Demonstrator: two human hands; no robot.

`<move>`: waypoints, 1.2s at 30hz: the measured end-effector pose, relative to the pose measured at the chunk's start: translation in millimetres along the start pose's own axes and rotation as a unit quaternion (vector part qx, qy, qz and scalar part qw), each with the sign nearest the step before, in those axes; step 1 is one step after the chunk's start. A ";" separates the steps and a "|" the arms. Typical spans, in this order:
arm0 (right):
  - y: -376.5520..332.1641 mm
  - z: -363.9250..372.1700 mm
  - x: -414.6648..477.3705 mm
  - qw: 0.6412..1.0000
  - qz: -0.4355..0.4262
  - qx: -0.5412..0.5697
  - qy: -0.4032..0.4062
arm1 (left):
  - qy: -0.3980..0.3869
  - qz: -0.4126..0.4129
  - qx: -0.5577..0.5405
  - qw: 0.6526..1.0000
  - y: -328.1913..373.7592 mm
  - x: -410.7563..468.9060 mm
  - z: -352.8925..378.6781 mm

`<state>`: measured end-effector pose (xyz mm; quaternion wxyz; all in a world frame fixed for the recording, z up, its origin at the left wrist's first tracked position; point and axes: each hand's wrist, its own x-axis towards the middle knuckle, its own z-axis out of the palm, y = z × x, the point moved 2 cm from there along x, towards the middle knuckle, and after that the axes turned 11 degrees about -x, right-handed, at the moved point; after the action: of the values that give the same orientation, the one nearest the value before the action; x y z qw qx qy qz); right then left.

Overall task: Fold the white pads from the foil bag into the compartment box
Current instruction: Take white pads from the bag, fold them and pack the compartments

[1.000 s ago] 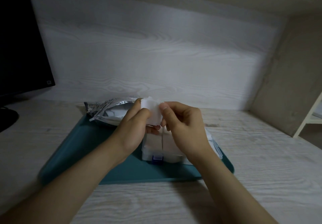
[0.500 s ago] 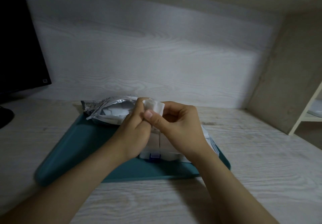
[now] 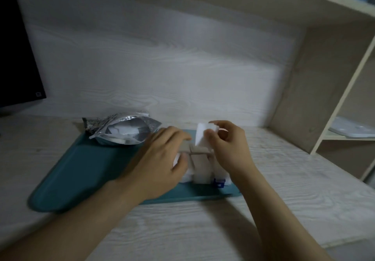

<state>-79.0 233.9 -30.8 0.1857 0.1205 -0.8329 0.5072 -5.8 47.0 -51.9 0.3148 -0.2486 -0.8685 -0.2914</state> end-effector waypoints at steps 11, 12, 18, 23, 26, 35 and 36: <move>15.3 -51.0 -27.2 0.993 0.096 -0.069 0.003 | -0.051 0.010 -0.005 0.999 6.6 -3.7 21.1; 15.9 -50.9 -26.7 0.992 0.098 -0.082 0.008 | -0.055 0.007 -0.010 0.998 6.3 -4.1 21.5; 13.4 -42.6 -32.1 0.987 0.073 -0.139 0.021 | -0.085 0.031 -0.004 0.996 7.9 -4.0 23.5; 4.8 -34.0 -36.3 0.953 -0.012 -0.301 0.014 | -0.105 0.037 -0.018 0.994 10.4 -5.5 24.7; 1.0 -31.4 -37.0 0.899 -0.043 -0.436 -0.020 | -0.106 0.032 -0.025 0.994 9.2 -6.6 24.6; -25.6 -21.6 -42.8 0.829 -0.101 -0.533 -0.136 | -0.104 0.031 -0.021 0.994 10.0 -5.2 25.4; -28.3 -21.1 -46.5 0.822 -0.101 -0.542 -0.144 | -0.104 0.031 -0.022 0.994 9.7 -5.6 24.9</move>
<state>-22.1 240.2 -19.4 0.1489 0.1559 -0.9739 -0.0711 -6.0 69.0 -68.1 0.2255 -0.3113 -0.8818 -0.2733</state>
